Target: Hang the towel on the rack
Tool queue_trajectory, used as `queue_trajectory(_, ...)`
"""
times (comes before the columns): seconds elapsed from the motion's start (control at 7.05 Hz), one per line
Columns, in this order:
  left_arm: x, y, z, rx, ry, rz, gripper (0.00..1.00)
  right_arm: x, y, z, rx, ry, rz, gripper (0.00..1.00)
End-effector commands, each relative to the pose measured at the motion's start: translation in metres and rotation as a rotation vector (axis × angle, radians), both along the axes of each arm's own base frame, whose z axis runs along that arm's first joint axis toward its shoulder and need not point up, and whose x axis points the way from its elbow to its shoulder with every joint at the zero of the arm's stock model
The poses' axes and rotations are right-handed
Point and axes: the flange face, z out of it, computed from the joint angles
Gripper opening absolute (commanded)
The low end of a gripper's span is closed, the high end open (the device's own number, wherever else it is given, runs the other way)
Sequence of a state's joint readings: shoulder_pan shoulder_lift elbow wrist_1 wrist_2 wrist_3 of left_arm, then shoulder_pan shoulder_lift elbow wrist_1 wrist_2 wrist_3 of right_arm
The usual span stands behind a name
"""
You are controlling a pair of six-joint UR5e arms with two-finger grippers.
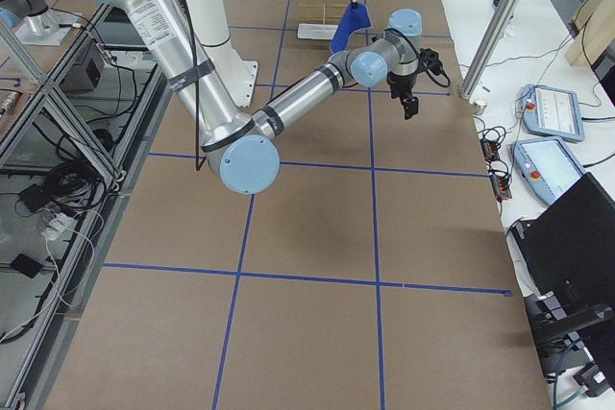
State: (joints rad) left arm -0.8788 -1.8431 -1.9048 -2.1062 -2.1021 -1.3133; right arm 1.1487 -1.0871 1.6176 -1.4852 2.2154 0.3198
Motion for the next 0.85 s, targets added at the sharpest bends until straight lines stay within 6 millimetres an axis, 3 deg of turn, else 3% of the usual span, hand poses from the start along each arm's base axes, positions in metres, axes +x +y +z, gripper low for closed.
queue_trajectory(0.0,-0.026,0.019,0.051,0.039,-0.089,0.035,0.00,0.053,0.000,0.061,0.023,0.056,-0.038,1.00)
queue_trajectory(0.28,-0.049,0.048,0.067,0.038,-0.105,0.050,0.00,0.058,0.002,0.071,0.034,0.070,-0.053,1.00)
queue_trajectory(0.43,-0.063,0.052,0.089,0.065,-0.139,0.093,0.00,0.059,0.002,0.072,0.031,0.071,-0.051,1.00)
queue_trajectory(0.57,-0.092,0.051,0.115,0.118,-0.191,0.115,0.00,0.060,0.004,0.076,0.025,0.072,-0.050,1.00)
queue_trajectory(0.71,-0.107,0.052,0.134,0.128,-0.224,0.124,0.00,0.065,0.007,0.088,0.009,0.080,-0.046,1.00)
